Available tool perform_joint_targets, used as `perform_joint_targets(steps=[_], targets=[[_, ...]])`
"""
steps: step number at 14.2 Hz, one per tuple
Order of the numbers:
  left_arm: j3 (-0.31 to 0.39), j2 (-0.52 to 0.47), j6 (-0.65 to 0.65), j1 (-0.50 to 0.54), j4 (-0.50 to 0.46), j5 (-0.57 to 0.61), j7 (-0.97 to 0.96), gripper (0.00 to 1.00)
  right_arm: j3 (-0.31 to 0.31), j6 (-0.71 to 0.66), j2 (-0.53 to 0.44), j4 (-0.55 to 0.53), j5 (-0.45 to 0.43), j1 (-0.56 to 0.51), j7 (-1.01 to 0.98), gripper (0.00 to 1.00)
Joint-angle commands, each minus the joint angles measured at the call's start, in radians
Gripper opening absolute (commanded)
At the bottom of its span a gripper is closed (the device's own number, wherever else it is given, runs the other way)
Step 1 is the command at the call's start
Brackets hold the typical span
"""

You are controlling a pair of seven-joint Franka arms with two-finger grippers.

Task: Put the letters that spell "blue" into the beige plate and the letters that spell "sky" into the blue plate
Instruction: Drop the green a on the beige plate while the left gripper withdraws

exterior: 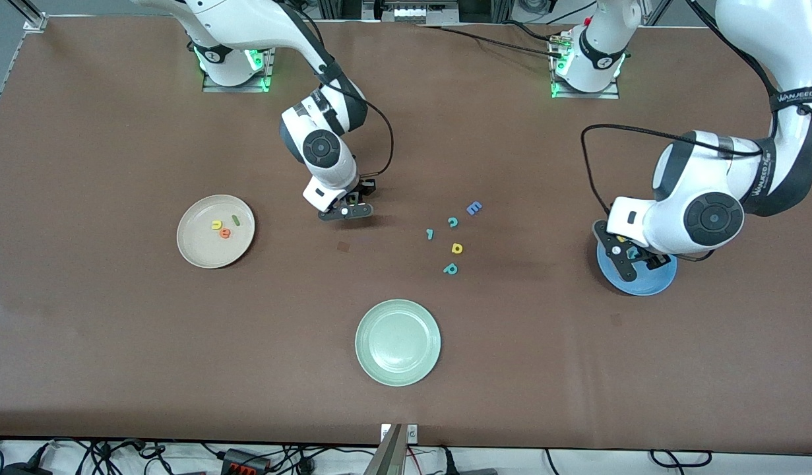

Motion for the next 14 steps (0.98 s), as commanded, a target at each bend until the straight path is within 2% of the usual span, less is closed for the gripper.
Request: perform_joint_targets(steps=[1,3,5,6,7,8,11,12,14], targets=[[-0.035,0.001,-0.138,0.001,0.116,0.013,-0.246,1.0,-0.03,-0.007,-0.004,0.032,-0.011,-0.007,-0.012,0.15],[-0.052,0.001,-0.2,-0.002,0.189,0.01,-0.369,1.0,-0.077,-0.01,-0.025,0.032,-0.014,-0.006,-0.012,0.15],[-0.069,0.002,-0.29,-0.002,0.268,0.0,-0.444,1.0,-0.154,-0.013,-0.039,0.032,-0.03,-0.004,-0.042,0.15],[-0.066,0.007,-0.353,-0.003,0.319,-0.04,-0.466,1.0,-0.192,-0.036,-0.051,0.035,-0.04,-0.007,-0.086,0.15],[-0.051,-0.01,-0.37,0.0,0.327,-0.098,-0.476,1.0,-0.238,-0.08,-0.066,0.047,-0.04,-0.009,-0.172,0.15],[-0.019,-0.051,-0.367,-0.003,0.324,-0.127,-0.499,1.0,-0.287,-0.137,-0.079,0.067,-0.04,-0.009,-0.258,0.15],[0.211,-0.191,-0.268,-0.127,0.237,-0.225,-0.665,1.0,-0.408,-0.25,-0.085,0.075,-0.038,-0.01,-0.436,0.15],[0.256,-0.237,-0.223,-0.151,0.19,-0.273,-0.732,1.0,-0.435,-0.257,-0.088,0.067,-0.04,-0.024,-0.481,0.15],[0.305,-0.323,-0.096,-0.158,0.076,-0.296,-0.82,1.0,-0.438,-0.267,-0.087,0.053,-0.04,-0.091,-0.55,0.15]])
